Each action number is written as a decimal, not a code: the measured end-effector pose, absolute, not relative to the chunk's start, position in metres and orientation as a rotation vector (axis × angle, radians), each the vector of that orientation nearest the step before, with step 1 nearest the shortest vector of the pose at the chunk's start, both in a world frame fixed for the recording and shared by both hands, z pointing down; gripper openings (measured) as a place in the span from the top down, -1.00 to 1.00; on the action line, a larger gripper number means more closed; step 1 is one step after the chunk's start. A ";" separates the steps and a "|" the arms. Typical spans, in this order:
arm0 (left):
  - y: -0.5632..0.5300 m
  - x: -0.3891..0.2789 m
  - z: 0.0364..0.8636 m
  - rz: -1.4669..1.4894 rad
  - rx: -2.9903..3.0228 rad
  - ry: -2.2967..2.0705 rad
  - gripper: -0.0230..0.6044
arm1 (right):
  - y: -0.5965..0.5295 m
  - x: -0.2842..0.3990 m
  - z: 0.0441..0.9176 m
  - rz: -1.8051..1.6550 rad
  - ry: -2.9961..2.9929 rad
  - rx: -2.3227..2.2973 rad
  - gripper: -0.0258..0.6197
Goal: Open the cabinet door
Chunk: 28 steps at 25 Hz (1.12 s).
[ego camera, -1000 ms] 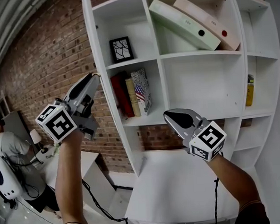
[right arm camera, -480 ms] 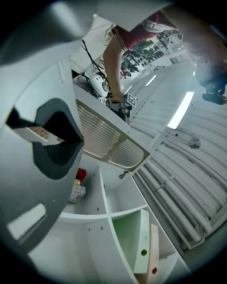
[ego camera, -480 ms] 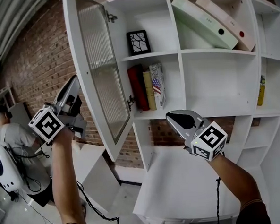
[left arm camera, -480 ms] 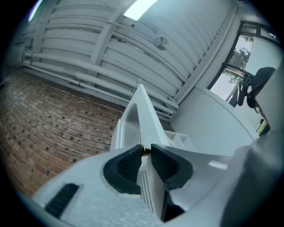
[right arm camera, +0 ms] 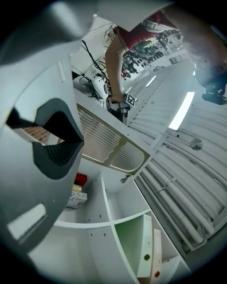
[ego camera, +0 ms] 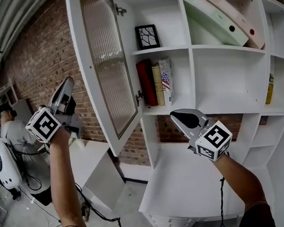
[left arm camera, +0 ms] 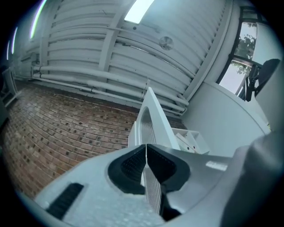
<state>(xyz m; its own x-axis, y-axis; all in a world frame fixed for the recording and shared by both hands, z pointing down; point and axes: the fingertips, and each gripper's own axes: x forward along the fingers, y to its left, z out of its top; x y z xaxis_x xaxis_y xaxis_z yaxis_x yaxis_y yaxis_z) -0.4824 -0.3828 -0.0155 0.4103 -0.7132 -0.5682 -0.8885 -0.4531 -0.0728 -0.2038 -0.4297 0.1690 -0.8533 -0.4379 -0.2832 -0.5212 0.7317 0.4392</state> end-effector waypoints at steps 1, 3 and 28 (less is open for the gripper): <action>-0.380 -0.484 -0.011 0.646 -2.290 1.402 0.88 | -0.430 -0.203 0.170 0.772 2.771 -0.776 0.88; -0.374 -0.484 0.000 0.582 -2.254 1.450 0.90 | -0.433 -0.201 0.171 0.764 2.767 -0.784 0.88; -0.343 -0.257 0.130 0.449 -2.351 1.305 0.90 | -0.406 -0.154 0.148 0.680 2.673 -0.613 0.88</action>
<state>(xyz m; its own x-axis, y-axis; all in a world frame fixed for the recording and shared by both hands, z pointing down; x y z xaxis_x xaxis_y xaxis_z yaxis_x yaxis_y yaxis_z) -0.2568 -0.3427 0.1302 0.5092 -0.7241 -0.4652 -0.8571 -0.4759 -0.1975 -0.1543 -0.4060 0.1482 -0.8587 -0.3256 -0.3957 -0.4751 0.7952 0.3767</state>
